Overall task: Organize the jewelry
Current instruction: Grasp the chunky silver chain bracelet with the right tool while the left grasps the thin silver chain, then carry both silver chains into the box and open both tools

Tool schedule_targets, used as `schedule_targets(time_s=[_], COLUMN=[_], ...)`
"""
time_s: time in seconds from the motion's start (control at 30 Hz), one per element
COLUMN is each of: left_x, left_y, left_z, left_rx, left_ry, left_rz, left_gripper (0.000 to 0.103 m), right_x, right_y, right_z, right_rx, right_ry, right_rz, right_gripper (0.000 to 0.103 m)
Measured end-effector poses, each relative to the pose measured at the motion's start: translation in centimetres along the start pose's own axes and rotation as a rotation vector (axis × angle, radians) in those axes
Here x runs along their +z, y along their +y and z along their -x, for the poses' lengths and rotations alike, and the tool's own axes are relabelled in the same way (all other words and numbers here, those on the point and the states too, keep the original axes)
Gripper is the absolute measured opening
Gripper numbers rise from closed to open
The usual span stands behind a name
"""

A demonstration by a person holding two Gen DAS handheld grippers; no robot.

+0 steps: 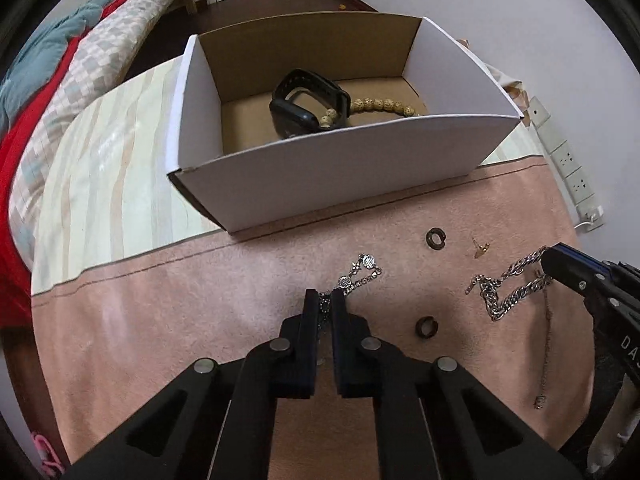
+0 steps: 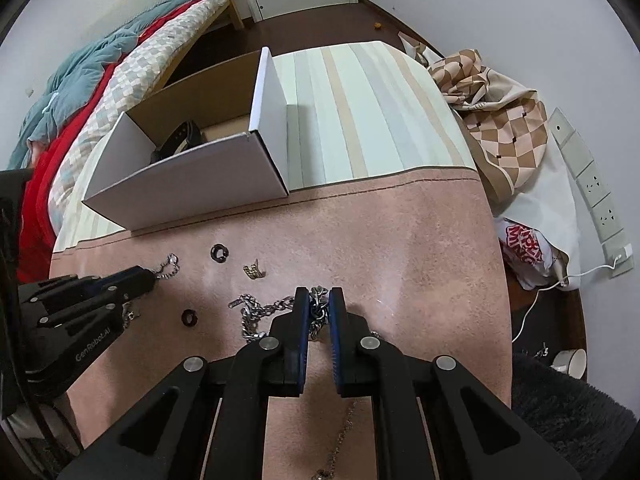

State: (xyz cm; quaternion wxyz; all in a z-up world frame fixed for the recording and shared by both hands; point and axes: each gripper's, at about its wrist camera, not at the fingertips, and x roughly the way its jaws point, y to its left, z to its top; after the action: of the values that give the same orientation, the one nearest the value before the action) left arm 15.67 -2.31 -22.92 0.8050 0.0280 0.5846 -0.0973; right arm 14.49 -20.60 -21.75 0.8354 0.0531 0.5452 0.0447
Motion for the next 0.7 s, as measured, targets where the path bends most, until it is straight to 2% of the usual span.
schedule_targets(time_s=[0.2,0.4,0.7], left_x=[-0.9,-2.1,-0.6], left_y=[1.4,2.6,3.7], left_z=[1.3,4.5,9.9], left_rx=[-0.035,-0.076,-0.113], left_ry=[-0.021,-0.07,-0.175], left_rz=[0.068,0.125,0.151], left_gripper=[0.0,0.0,0.0], right_x=[0.1,0.5,1.8], right_y=[0.3,0.8,1.7], right_z=[1.5,3.2,6.4], right_rx=[0.024,0.055,0.124], right_ry=[-0.03,-0.055,-0.1], right_rz=[-0.002,-0.004,-0.009], right_gripper=[0.01,0.01,0.01])
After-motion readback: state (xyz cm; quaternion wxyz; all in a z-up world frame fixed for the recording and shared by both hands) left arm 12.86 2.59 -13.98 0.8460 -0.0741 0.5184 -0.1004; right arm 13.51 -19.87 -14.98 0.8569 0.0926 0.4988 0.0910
